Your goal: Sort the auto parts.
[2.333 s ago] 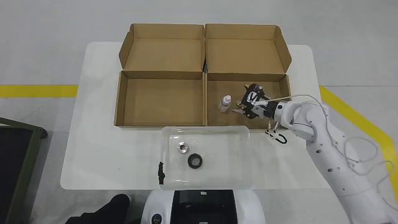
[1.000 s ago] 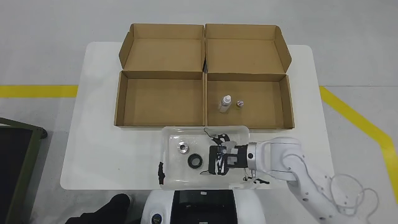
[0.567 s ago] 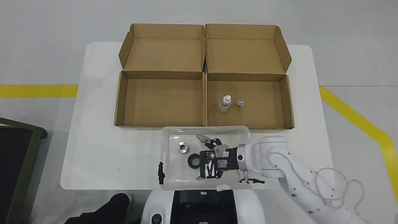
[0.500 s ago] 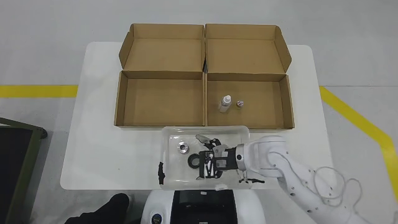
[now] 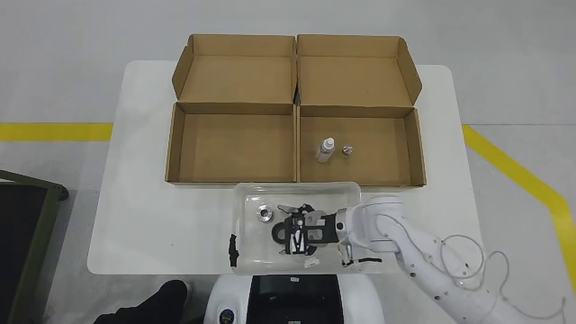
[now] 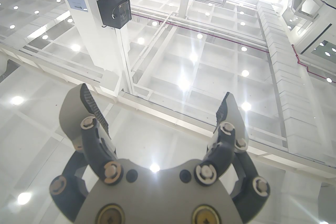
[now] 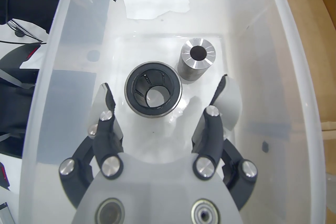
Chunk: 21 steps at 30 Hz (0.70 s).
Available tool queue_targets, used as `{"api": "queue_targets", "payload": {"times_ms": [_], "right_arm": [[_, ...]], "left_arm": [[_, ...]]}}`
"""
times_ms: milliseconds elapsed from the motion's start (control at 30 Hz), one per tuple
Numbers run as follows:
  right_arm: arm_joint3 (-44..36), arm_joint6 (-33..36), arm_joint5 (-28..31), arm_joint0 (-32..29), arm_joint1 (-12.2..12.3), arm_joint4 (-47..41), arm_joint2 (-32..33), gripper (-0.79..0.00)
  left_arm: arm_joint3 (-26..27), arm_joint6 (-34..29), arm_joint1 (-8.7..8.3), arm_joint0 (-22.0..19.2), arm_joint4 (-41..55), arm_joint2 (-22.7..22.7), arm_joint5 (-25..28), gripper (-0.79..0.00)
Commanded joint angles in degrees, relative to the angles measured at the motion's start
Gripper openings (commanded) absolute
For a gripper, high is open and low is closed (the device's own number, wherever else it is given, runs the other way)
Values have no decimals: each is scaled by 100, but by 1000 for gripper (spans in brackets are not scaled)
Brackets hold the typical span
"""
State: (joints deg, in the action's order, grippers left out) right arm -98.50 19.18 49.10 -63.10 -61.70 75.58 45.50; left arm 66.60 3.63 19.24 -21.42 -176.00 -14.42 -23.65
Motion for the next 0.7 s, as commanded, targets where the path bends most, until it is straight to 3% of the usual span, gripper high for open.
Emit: {"api": "queue_targets", "payload": {"times_ms": [0,367,533,667], "right_arm": [[47,-48,-7,15,-13,25,-34,-185],[300,-303,-8,103,-81,132,-203,-311],[373,-388,26,151,-115,171,-287,-443],[382,-459,15,165,-125,200,-285,-613]], "left_arm": [[0,0,0,0,0,0,0,0],[0,0,0,0,0,0,0,0],[0,0,0,0,0,0,0,0],[0,0,0,0,0,0,0,0]]}}
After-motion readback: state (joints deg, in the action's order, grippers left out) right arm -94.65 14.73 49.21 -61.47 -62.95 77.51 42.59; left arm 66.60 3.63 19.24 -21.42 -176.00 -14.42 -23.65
